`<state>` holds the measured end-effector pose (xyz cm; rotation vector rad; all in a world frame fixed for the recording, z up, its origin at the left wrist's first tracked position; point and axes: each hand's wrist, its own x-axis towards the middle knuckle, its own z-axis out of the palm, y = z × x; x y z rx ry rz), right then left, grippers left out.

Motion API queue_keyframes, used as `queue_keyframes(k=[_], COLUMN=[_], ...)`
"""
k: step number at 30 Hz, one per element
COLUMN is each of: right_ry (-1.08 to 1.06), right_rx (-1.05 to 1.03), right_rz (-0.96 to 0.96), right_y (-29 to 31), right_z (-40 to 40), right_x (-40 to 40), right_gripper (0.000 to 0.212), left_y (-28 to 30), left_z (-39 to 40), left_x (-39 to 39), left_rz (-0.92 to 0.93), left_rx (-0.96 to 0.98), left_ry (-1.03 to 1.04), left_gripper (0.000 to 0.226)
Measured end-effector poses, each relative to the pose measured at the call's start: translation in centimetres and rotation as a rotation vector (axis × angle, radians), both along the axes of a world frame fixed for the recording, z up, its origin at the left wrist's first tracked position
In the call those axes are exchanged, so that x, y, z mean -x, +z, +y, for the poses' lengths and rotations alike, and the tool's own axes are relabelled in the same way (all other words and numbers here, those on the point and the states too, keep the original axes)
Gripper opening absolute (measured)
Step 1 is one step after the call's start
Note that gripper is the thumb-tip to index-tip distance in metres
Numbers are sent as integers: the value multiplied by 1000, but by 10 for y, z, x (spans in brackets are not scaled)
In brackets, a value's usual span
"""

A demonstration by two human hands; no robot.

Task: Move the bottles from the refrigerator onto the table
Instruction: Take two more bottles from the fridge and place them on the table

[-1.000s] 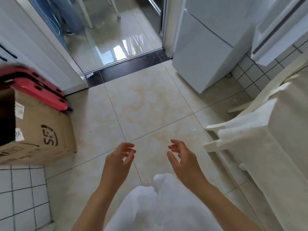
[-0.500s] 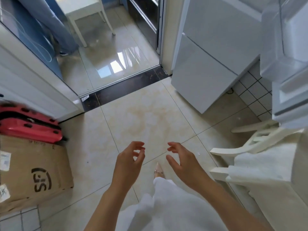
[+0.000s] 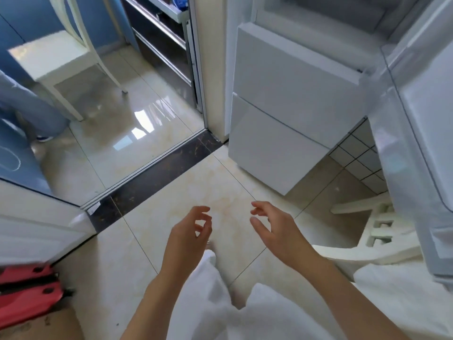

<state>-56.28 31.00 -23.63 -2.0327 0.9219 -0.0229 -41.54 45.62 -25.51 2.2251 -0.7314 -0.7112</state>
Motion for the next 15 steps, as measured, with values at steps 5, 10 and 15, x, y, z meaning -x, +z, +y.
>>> queue_keyframes(k=[5, 10, 15], right_ry=[-141, -277, -417], right_rx=[18, 37, 68], right_rz=[-29, -50, -99], right_y=[11, 29, 46], right_z=[-51, -104, -155], right_x=[-62, -119, -153], right_gripper=[39, 40, 40], left_y=[8, 35, 59], left_z=[-67, -150, -235], left_x=[-84, -164, -205], left_rz=[-30, -99, -108], left_rx=[-15, 18, 117], left_ry=[-167, -383, -522], left_gripper=[23, 24, 25])
